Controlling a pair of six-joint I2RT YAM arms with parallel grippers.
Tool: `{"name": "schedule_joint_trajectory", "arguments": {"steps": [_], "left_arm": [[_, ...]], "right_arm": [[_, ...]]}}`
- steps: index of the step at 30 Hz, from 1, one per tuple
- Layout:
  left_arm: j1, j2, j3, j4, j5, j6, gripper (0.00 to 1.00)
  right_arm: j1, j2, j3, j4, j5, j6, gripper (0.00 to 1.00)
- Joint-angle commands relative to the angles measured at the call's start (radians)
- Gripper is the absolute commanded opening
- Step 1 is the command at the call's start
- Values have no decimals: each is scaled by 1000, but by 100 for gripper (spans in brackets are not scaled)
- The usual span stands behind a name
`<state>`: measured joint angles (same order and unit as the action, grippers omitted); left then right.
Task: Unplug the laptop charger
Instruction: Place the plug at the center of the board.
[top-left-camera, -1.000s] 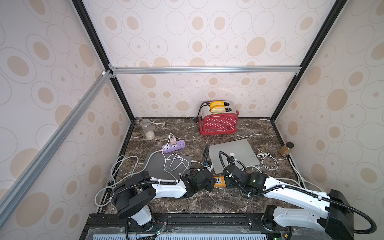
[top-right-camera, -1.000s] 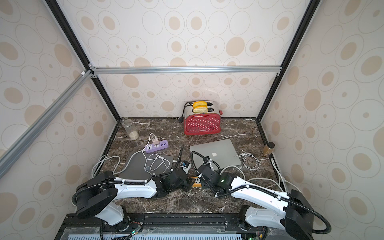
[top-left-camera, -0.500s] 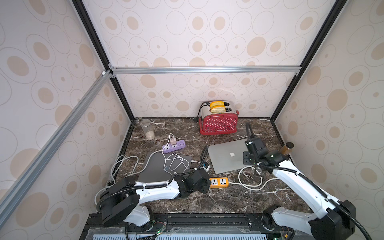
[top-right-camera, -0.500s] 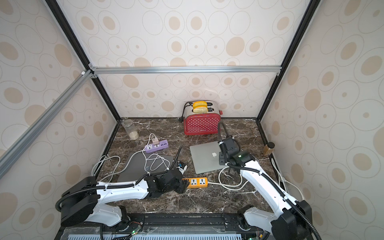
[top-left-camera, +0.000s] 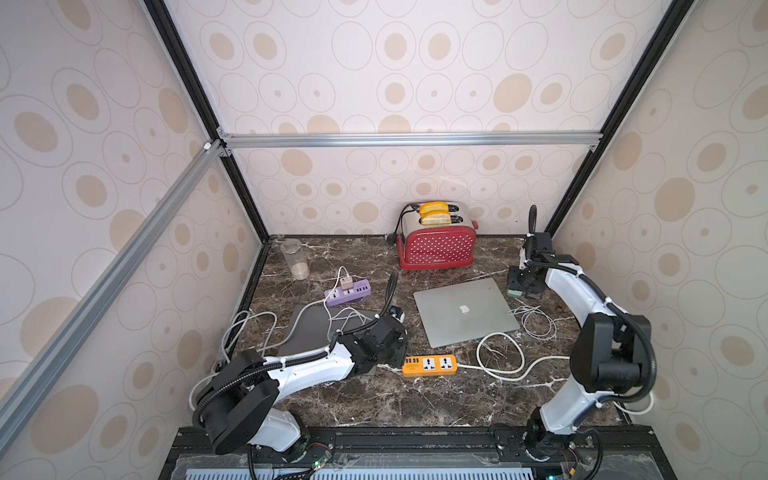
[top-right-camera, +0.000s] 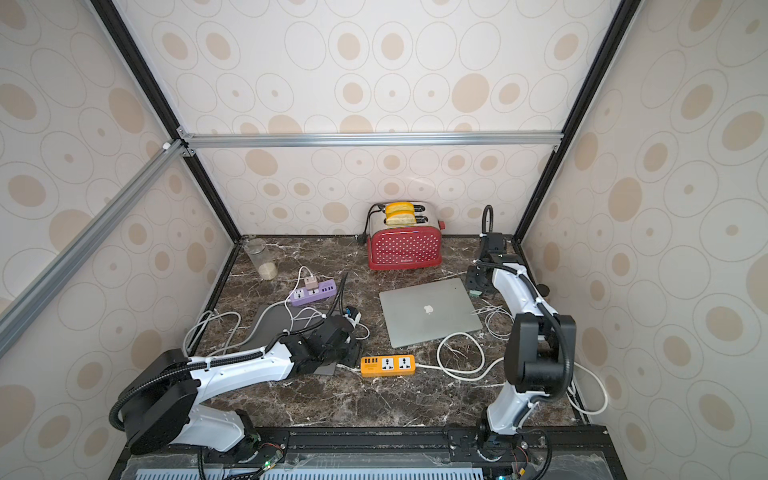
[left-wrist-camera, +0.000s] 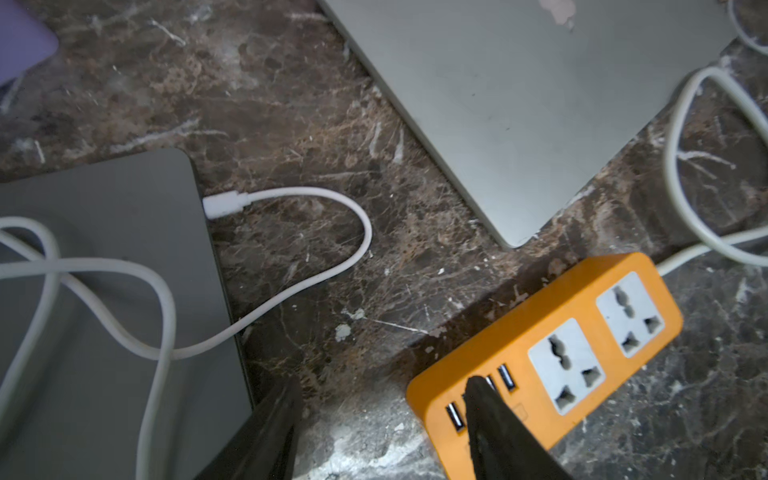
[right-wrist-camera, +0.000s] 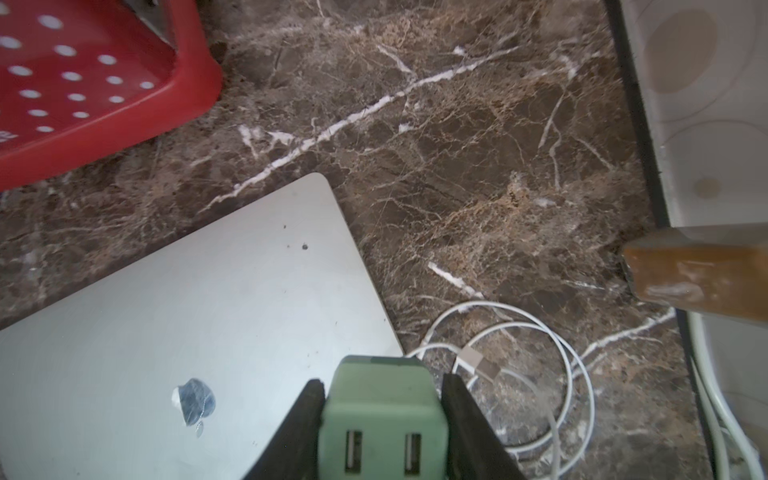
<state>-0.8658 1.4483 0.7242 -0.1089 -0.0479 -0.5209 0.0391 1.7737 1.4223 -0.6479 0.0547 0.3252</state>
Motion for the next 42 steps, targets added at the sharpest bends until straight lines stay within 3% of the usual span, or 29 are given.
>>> {"name": "schedule_joint_trajectory", "arguments": {"steps": [1,16,28,42], "left_arm": [[29,48,12,24,62,21,65],[176,123,170,-88,201,74,65],[182,93,254,-140,186,128,66],[184,15,246,-186,161,112,66]], "right_arm": [[-33,78,95,3,-53,-42,17],[-148,429,493,-247,-159,-24,20],[-215,583,660,-373,-213,-12,21],[-223,697,800,-424,-216,-21,29]]}}
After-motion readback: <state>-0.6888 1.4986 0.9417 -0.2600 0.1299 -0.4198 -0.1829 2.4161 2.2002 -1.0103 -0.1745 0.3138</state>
